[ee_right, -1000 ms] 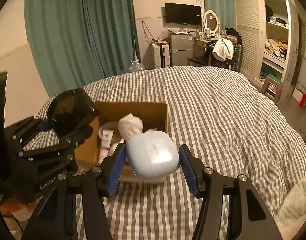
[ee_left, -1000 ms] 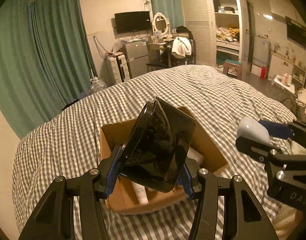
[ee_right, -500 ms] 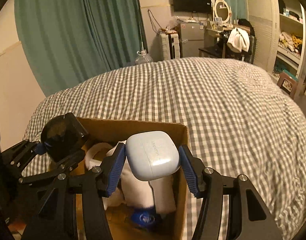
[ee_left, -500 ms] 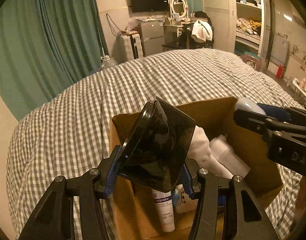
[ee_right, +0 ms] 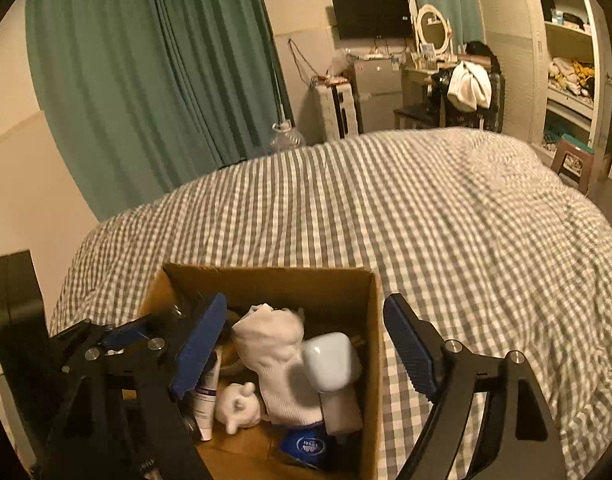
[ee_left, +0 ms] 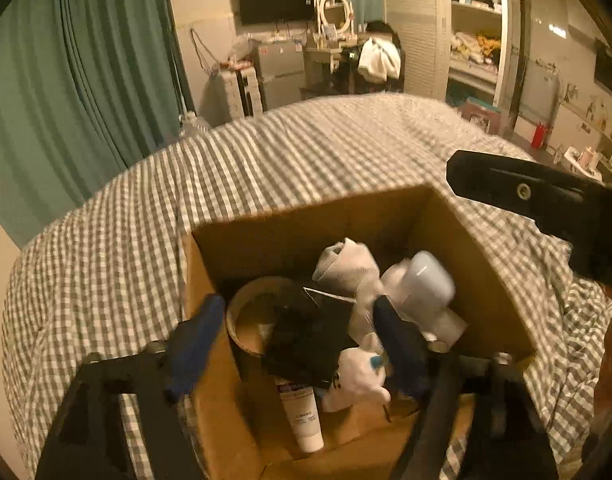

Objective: Organize objects

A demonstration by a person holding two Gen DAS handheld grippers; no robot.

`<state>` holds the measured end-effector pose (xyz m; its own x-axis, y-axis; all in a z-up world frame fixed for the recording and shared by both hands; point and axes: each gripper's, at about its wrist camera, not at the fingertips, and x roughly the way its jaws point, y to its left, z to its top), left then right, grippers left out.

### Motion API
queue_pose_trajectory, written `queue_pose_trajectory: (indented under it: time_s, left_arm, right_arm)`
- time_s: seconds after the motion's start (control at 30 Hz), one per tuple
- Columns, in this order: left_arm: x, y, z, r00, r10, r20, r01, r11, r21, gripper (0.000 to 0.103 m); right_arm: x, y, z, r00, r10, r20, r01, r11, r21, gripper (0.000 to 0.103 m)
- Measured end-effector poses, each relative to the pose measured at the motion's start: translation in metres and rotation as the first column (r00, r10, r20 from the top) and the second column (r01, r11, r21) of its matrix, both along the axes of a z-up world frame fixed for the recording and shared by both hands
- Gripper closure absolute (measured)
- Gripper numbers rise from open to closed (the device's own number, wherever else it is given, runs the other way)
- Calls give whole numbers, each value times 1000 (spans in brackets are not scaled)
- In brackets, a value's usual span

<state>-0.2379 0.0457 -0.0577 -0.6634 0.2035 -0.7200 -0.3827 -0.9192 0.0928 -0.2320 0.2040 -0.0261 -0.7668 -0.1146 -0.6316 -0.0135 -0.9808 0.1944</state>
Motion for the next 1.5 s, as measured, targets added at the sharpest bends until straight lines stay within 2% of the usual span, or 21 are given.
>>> queue_pose_trajectory:
  time_s: [0.03,0.27,0.53,0.67,0.73,0.8,0.87,1.03,1.2,1.27,1.33,1.4,1.5]
  left_arm:
    - [7,-2,8,1000,1,-12,-1,1000,6,12]
    - [39,-17,71,993,43,-111,-39,998,40,8]
    - [87,-32,141,969,117,-219,-94,989,113,5]
    - [108,-29,159,958,127,-257,-100,988,118,4]
    - [124,-25,167,940,144,-308,-119,988,98,3]
    - [138,-21,169,922,158,-353,-131,986,99,2]
    - [146,-17,169,915,158,-372,-128,986,105,2]
    - [173,-5,159,876,206,-436,-161,977,138,1]
    - [182,1,145,865,248,-437,-196,967,162,0]
    - [179,3,135,868,265,-421,-207,962,177,0]
    - [175,5,125,874,266,-406,-210,961,178,0]
    - [168,10,111,883,262,-388,-224,964,141,0]
    - [168,11,91,872,269,-409,-246,963,109,0]
  right_arm:
    - [3,0,7,1000,-6,-6,6,1000,5,22]
    - [50,-3,60,997,-31,-77,34,999,34,22]
    - [121,4,124,982,-35,-184,51,995,80,21]
    - [155,10,144,973,-39,-226,61,994,89,20]
    - [170,15,150,969,-40,-244,64,994,94,20]
    - [184,21,153,968,-36,-250,63,993,102,19]
    - [200,27,155,965,-35,-258,67,991,118,18]
    - [221,48,142,957,-31,-287,67,991,114,15]
    - [226,49,125,951,-2,-310,67,978,198,15]
    - [228,47,116,944,2,-331,78,971,228,15]
    - [229,48,103,935,-2,-356,82,974,210,14]
    - [227,52,85,929,-7,-370,69,986,153,12]
    - [217,48,52,943,8,-333,47,986,158,12]
